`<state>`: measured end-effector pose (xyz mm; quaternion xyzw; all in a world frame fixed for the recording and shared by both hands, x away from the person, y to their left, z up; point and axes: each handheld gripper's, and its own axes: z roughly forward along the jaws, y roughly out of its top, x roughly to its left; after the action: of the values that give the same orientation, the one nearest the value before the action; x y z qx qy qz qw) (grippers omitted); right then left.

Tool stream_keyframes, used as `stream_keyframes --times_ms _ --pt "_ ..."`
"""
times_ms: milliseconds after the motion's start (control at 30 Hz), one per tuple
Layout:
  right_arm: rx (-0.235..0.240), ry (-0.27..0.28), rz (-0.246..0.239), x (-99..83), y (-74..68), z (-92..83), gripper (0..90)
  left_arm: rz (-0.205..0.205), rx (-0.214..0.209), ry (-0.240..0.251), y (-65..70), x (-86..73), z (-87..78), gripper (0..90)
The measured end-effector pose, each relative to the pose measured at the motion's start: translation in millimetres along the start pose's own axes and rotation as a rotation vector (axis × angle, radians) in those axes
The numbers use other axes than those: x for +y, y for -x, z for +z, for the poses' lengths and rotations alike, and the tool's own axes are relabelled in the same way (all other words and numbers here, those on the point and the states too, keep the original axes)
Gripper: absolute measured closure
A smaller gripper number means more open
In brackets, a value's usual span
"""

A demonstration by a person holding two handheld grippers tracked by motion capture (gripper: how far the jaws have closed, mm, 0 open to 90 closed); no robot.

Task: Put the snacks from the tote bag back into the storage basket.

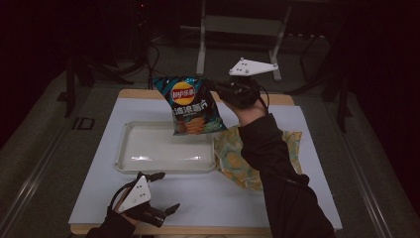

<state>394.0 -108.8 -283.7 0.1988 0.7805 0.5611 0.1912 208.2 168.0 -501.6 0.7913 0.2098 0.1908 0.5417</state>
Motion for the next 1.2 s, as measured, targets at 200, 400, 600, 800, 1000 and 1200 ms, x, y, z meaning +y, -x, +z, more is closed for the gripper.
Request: stream_keyframes --times_ms 200,400,600,800,1000,1200 --pt "0.014 0.013 0.011 -2.5 -3.0 9.9 90.0 0.003 -0.002 -0.005 0.5 -0.1 0.0 0.3" --pt "0.026 0.006 0.017 -11.1 -7.3 26.5 90.0 0.001 -0.003 -0.005 0.3 -0.3 0.0 0.3" --pt "0.033 -0.014 0.025 -22.8 -9.4 39.5 90.0 0.005 -0.005 -0.004 0.8 -0.3 -0.1 0.3" --pt "0.057 -0.04 0.048 -39.8 -12.4 55.5 90.0 0.007 -0.006 -0.005 0.5 -0.3 -0.2 0.3" --pt "0.08 -0.068 0.072 -59.5 -18.3 69.7 90.0 0.009 -0.006 -0.005 0.4 -0.4 -0.1 0.3" --pt "0.1 -0.078 0.104 -78.8 -26.0 77.1 90.0 0.01 -0.006 -0.006 0.6 -0.4 -0.3 0.3"
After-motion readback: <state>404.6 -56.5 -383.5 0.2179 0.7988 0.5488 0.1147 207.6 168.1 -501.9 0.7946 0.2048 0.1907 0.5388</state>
